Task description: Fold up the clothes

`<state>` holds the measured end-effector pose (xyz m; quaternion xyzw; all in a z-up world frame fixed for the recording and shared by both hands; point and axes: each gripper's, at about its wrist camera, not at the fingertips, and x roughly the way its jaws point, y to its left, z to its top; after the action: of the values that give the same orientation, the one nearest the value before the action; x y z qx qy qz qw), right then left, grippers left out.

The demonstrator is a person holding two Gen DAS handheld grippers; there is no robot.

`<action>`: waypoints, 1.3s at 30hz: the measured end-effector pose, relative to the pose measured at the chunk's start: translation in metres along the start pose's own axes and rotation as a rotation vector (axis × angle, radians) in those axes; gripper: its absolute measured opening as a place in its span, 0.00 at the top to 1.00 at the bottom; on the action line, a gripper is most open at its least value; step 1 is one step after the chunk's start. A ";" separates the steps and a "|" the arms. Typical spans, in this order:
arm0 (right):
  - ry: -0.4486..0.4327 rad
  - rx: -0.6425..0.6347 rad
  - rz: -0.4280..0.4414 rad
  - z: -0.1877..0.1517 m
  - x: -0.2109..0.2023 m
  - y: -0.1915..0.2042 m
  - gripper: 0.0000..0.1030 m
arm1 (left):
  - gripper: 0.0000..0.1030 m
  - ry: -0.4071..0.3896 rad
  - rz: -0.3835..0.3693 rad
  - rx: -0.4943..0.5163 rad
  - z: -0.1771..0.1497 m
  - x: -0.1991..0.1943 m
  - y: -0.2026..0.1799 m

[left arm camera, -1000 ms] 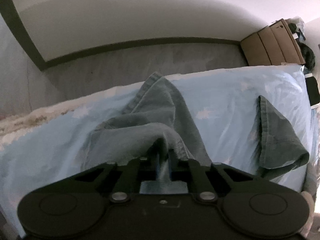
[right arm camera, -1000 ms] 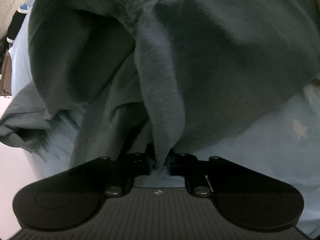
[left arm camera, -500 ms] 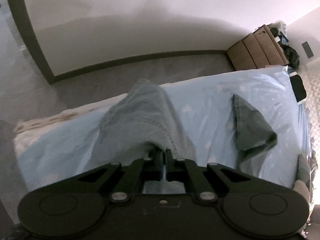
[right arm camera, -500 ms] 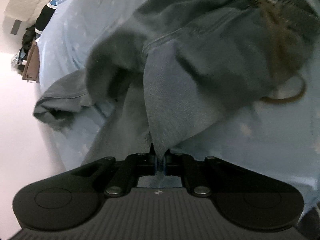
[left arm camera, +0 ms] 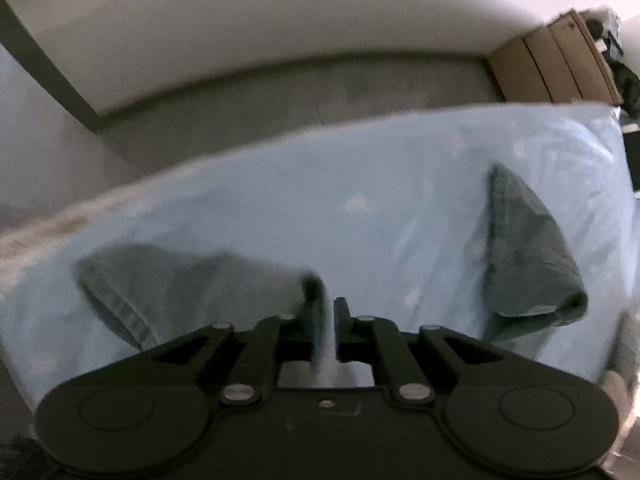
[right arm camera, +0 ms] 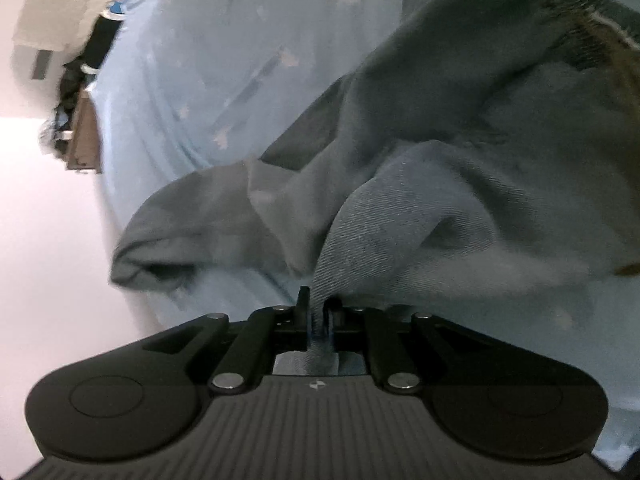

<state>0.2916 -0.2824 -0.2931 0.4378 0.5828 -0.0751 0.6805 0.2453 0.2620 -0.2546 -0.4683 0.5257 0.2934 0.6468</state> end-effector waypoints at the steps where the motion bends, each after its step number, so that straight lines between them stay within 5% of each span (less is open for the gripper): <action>1: 0.006 -0.005 -0.022 0.002 0.009 0.005 0.88 | 0.91 -0.002 -0.008 0.008 0.001 0.000 -0.001; 3: 0.002 -0.011 -0.048 0.002 0.012 0.006 0.85 | 0.76 -0.009 -0.023 0.023 0.004 -0.001 -0.003; 6: -0.019 -0.009 -0.019 -0.005 0.007 0.000 0.84 | 0.72 -0.041 -0.111 0.058 0.002 -0.010 0.010; 10: -0.033 -0.036 -0.003 -0.016 -0.010 -0.016 0.93 | 0.71 0.040 -0.076 0.016 0.000 -0.002 0.041; 14: -0.029 -0.067 -0.034 -0.030 -0.022 -0.024 0.94 | 0.51 0.065 -0.079 -0.094 0.000 0.002 0.070; 20: 0.013 -0.087 -0.102 -0.058 -0.036 -0.055 0.95 | 0.48 0.103 -0.141 -0.222 -0.003 -0.006 0.088; 27: 0.003 -0.030 -0.194 -0.077 -0.046 -0.105 0.96 | 0.41 0.194 -0.174 -0.282 -0.043 -0.018 0.097; 39: -0.039 -0.032 -0.165 -0.082 -0.059 -0.114 0.96 | 0.40 0.177 -0.218 -0.605 -0.099 -0.026 0.155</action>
<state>0.1442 -0.3194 -0.2952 0.3756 0.6048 -0.1301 0.6901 0.0627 0.2352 -0.2773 -0.7163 0.4158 0.3236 0.4576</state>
